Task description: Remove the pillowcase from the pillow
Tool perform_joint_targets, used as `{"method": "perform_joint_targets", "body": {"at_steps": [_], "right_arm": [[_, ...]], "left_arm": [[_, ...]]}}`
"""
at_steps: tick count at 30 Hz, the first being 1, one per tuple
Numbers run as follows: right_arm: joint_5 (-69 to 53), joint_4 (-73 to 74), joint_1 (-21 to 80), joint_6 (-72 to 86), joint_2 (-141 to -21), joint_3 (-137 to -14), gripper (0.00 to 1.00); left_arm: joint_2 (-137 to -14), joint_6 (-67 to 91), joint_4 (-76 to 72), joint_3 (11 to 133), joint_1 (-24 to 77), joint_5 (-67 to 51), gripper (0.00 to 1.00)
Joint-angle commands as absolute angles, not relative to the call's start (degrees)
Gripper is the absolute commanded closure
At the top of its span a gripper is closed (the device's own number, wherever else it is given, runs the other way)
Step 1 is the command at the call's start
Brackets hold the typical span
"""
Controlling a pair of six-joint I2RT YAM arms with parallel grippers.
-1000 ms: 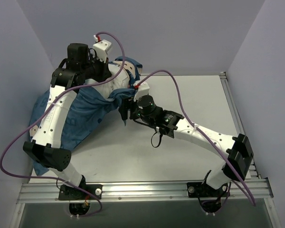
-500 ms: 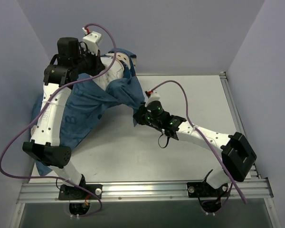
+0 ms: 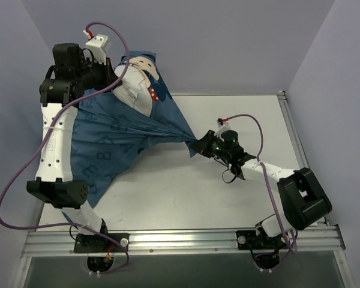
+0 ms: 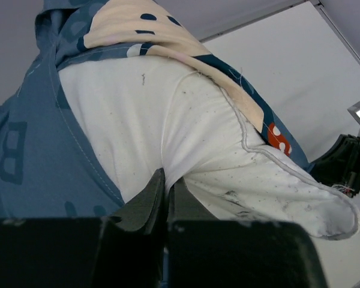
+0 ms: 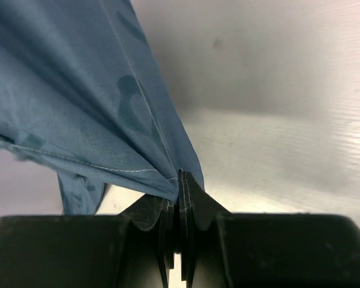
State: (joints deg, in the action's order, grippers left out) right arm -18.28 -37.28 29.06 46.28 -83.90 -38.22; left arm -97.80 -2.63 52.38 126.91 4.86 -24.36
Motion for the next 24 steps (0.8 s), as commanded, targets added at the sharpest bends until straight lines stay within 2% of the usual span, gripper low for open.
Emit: {"method": "perform_joint_targets", "body": {"at_steps": [1, 5, 10, 11, 13, 14, 15, 16, 17, 20, 24], "right_arm": [[-19.77, -30.95, 20.32, 46.60, -86.74, -33.75, 1.00], [-23.20, -29.80, 15.82, 42.65, -91.66, -34.27, 1.00], [-22.68, -21.46, 22.39, 37.72, -94.74, -40.15, 1.00], [-23.20, -20.05, 23.63, 36.23, -95.18, -43.47, 1.00], [-24.95, -16.88, 25.57, 32.27, -95.01, -46.04, 0.98], [-26.70, -16.00, 25.58, 31.65, -94.31, -47.62, 0.86], [-27.07, -14.26, 25.32, 30.16, -91.70, -48.16, 0.68], [-27.42, -12.93, 24.44, 29.19, -90.10, -48.86, 0.60], [-27.68, -11.53, 24.00, 28.31, -87.30, -50.96, 0.48], [-27.86, -2.83, 23.73, 22.69, -83.95, -56.05, 0.40], [-26.38, 10.16, 23.73, 16.88, -83.50, -68.25, 0.35]], "left_arm": [[-95.19, -3.34, 41.66, 132.10, -2.54, -20.21, 0.98], [-93.70, -2.38, 40.52, 130.61, -5.00, -21.53, 0.98], [-92.46, 2.45, 40.43, 129.82, -5.45, -28.72, 0.98], [-91.59, 4.11, 40.43, 127.81, -3.71, -32.83, 0.98], [-90.18, 1.86, 42.61, 124.21, 2.25, -33.23, 0.98], [-88.35, -2.94, 44.54, 118.62, 8.72, -31.05, 0.98], [-87.29, -4.90, 44.82, 115.08, 11.75, -30.50, 0.98], [-85.27, -6.57, 44.91, 111.48, 14.21, -30.32, 0.98], [-84.73, -8.59, 45.00, 105.62, 17.37, -30.50, 0.98], [-83.67, -12.02, 46.40, 98.91, 20.29, -33.13, 0.98], [-83.41, -17.83, 49.83, 95.46, 24.60, -36.63, 0.98]]}}
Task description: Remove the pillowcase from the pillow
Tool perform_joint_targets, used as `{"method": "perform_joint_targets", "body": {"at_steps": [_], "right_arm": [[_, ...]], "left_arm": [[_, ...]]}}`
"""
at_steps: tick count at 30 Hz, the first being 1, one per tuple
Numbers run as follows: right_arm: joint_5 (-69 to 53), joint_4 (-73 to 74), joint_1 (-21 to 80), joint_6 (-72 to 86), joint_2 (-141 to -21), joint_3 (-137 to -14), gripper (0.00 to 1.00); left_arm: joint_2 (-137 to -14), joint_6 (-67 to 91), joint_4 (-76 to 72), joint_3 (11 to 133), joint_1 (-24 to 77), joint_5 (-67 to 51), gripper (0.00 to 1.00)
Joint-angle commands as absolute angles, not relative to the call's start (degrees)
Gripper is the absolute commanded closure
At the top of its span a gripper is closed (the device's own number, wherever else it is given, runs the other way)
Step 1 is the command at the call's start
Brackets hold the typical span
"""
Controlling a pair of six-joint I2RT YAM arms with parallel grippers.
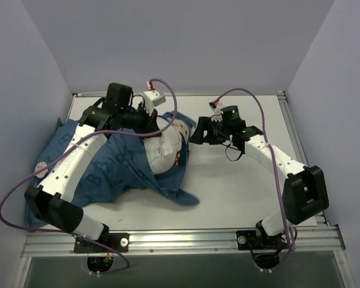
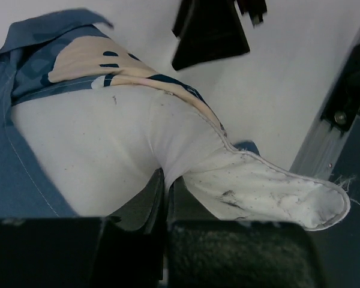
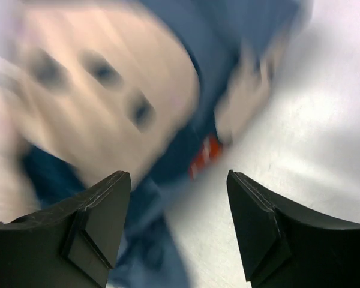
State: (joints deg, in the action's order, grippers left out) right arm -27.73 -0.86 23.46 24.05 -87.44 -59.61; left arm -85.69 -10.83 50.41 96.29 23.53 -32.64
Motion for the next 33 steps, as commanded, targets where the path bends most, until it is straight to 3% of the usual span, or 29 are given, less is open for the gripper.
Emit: {"method": "perform_joint_targets", "body": {"at_steps": [1, 6, 12, 18, 24, 29, 33], "right_arm": [[-25.76, 11.24, 23.82, 15.92, -83.50, -69.60, 0.34], [-21.53, 12.05, 24.08, 17.31, -84.37, -72.25, 0.32], [-23.64, 0.64, 28.56, 26.44, -87.62, -66.89, 0.32], [-22.33, -5.88, 33.84, 27.95, -94.91, -69.78, 0.31], [-18.02, -3.35, 37.00, 26.63, -100.19, -71.98, 0.33], [-7.57, -0.18, 35.51, 26.98, -101.96, -72.42, 0.49], [-6.42, -1.58, 29.54, 28.56, -100.64, -70.23, 0.58]], "left_arm": [[-83.15, -18.97, 50.53, 94.67, 25.04, -37.87, 0.98], [-82.62, -26.09, 54.57, 88.78, 28.03, -41.13, 0.98], [-82.53, -31.20, 57.39, 80.52, 31.20, -42.89, 0.98], [-82.00, -32.52, 57.04, 75.06, 33.04, -41.14, 0.98], [-80.95, -31.91, 55.90, 72.86, 33.13, -40.17, 0.98], [-80.25, -33.65, 58.96, 72.95, 33.13, -41.31, 0.98], [-78.31, -38.31, 64.33, 72.07, 33.05, -40.35, 0.98]]}}
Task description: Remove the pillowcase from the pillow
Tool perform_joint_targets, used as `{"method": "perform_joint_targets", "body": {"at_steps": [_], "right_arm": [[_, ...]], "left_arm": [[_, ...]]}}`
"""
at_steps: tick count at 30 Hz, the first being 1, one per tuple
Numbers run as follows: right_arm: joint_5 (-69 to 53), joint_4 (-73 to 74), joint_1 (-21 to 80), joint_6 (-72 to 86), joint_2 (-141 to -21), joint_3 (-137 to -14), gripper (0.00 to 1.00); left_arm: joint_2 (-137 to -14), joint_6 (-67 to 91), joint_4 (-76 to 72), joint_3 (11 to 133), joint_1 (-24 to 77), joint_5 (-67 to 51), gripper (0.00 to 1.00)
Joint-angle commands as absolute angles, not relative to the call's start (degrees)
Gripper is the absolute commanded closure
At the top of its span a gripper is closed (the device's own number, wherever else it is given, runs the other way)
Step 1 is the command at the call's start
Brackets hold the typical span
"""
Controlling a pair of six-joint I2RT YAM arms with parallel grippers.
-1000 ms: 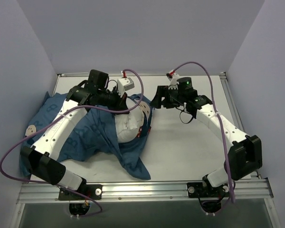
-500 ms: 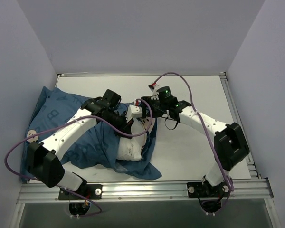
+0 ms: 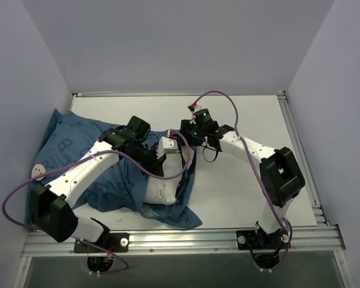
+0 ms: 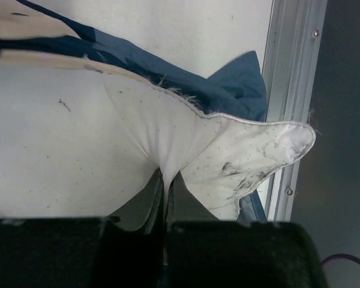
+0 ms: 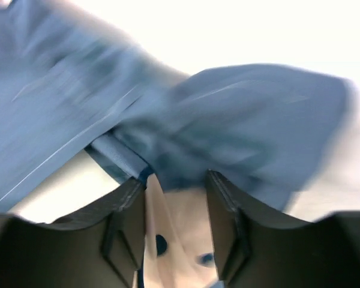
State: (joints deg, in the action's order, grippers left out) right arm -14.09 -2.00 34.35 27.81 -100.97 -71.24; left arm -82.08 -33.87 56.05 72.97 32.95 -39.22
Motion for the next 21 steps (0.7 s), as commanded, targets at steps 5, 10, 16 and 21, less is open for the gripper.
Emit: {"method": "perform_joint_targets", "body": {"at_steps": [5, 10, 16, 21], "right_arm": [[-6.67, -2.19, 25.31, 26.81, -105.10, -70.75, 0.83], [-10.37, -6.49, 25.31, 29.78, -108.54, -67.86, 1.00], [-20.85, -15.61, 23.90, 31.98, -111.00, -63.20, 1.00], [-29.70, -26.08, 29.96, 39.18, -110.39, -59.77, 1.00]], "left_arm": [[-75.59, -41.83, 68.38, 68.91, 33.05, -38.32, 0.98], [-73.83, -43.50, 70.74, 67.59, 32.87, -38.23, 0.98], [-76.63, -44.34, 73.33, 69.43, 33.05, -35.35, 0.91], [-82.34, -33.77, 64.80, 79.17, 34.36, -39.89, 0.45]]}}
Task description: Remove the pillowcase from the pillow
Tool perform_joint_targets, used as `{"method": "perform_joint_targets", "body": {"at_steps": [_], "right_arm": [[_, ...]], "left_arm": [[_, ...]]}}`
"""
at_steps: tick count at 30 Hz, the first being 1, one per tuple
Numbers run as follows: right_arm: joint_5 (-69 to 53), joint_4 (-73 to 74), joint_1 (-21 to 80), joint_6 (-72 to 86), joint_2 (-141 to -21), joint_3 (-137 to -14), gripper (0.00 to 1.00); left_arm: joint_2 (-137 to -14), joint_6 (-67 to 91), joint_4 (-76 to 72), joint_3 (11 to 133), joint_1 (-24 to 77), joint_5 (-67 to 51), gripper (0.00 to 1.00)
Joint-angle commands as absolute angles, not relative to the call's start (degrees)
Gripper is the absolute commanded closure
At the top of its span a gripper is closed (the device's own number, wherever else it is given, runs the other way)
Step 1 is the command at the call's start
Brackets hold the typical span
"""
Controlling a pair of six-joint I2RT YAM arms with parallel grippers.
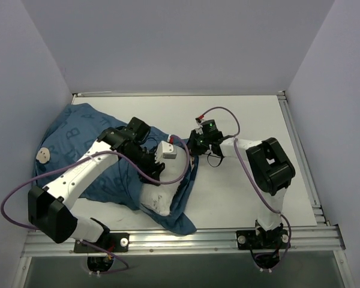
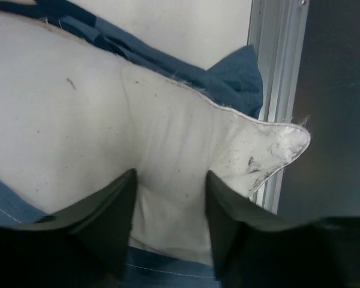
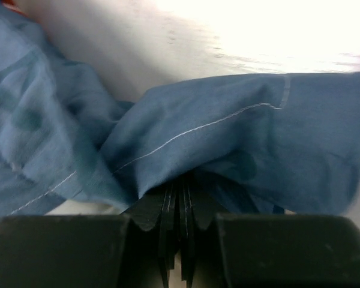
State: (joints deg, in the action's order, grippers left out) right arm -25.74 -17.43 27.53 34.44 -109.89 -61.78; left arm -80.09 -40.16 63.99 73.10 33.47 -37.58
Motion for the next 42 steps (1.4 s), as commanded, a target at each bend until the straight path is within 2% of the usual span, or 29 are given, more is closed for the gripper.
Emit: {"method": "perform_joint_targets", "body": {"at_steps": [1, 2, 3, 7, 9, 14, 18, 24, 28, 29, 32, 33, 37, 42], "right_arm": [[-30.49, -30.71, 29.97, 41.29, -109.35, -57.42, 1.00], [-30.76, -32.94, 29.80, 45.14, -108.73, -56.26, 1.00], [-31.02, -34.61, 29.71, 46.22, -107.76, -55.38, 1.00], [-31.73, -34.37, 29.79, 46.14, -106.09, -55.98, 1.00], [-32.08, -34.54, 29.71, 46.58, -104.86, -56.07, 1.00], [-35.76, -42.62, 28.30, 52.29, -103.45, -53.80, 1.00], [-37.00, -44.38, 28.04, 53.79, -104.41, -53.70, 1.00], [-38.14, -48.08, 27.60, 55.81, -103.80, -52.56, 1.00], [-37.71, -47.20, 27.25, 55.90, -103.80, -52.47, 1.00], [-37.79, -47.20, 27.07, 55.81, -103.71, -52.47, 1.00], [-37.44, -44.84, 26.81, 53.10, -103.54, -53.43, 1.00], [-37.01, -41.87, 26.63, 52.13, -103.36, -53.96, 1.00], [-32.97, -34.56, 25.67, 47.64, -101.61, -55.55, 1.00], [-29.27, -30.41, 19.35, 45.62, -102.48, -55.02, 1.00]], "left_arm": [[-82.70, -32.62, 64.08, 82.41, 34.97, -41.82, 0.37], [-82.88, -32.26, 63.38, 83.92, 35.68, -42.18, 0.30], [-83.14, -31.99, 61.89, 85.15, 36.55, -42.10, 0.09], [-86.82, -29.72, 59.51, 93.05, 42.35, -36.49, 0.08], [-90.07, -27.87, 56.01, 94.04, 43.06, -28.59, 0.07], [-96.06, -31.72, 51.61, 89.15, 45.25, -8.05, 0.07], [-96.15, -35.06, 45.28, 84.82, 49.56, 2.69, 0.07], [-98.87, -37.26, 42.97, 82.45, 51.06, 11.51, 0.07], [-99.32, -36.83, 44.12, 77.46, 51.15, 8.89, 0.08], [-99.75, -36.74, 44.03, 76.30, 51.15, 8.53, 0.20], [-102.82, -34.29, 44.46, 73.92, 51.77, 11.85, 0.82], [-103.35, -31.93, 45.08, 74.09, 51.77, 12.30, 0.98], [-98.81, -30.67, 47.37, 74.18, 51.33, 8.71, 0.98], [-82.99, -33.83, 53.42, 75.49, 47.21, 1.70, 0.98]]}}
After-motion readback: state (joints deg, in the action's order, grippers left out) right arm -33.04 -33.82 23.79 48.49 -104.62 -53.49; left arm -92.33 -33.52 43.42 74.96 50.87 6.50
